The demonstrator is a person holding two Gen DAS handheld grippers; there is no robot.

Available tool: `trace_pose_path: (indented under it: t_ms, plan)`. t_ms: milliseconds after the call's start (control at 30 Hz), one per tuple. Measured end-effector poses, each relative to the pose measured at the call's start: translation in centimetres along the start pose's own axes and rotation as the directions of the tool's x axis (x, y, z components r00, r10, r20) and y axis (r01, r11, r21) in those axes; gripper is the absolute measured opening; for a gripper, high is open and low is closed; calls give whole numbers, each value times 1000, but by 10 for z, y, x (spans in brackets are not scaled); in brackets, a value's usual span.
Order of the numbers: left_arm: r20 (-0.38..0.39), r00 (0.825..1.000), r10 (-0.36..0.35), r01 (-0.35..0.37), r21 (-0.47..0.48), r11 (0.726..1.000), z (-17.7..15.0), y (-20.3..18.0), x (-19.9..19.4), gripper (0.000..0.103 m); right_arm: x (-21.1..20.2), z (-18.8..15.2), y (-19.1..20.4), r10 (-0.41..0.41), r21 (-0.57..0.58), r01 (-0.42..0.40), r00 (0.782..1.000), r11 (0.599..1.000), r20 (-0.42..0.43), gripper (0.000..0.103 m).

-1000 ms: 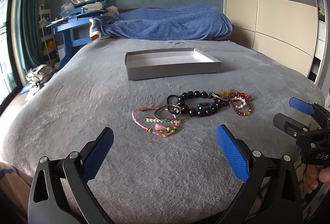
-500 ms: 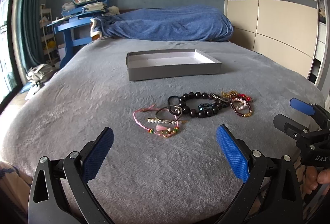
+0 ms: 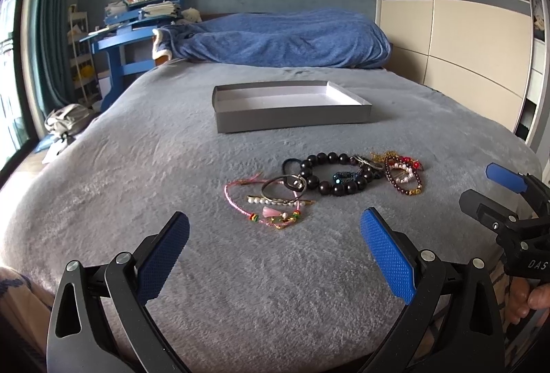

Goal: Organize jewelry

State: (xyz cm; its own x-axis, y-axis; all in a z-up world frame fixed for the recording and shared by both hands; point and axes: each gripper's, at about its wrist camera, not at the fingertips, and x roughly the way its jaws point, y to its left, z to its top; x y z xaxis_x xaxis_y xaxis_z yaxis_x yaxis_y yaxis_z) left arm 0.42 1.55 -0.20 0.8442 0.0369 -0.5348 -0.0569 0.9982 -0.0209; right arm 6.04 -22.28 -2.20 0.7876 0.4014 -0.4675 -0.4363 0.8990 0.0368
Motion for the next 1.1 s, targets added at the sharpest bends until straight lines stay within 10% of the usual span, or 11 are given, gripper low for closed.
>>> trace_pose_path:
  t_ms: [1100]
  plan:
    - [-38,999,-19,18,-23,1000,12,8,24,93,12,5,-4,8,22,-7,999,1000,-42,98]
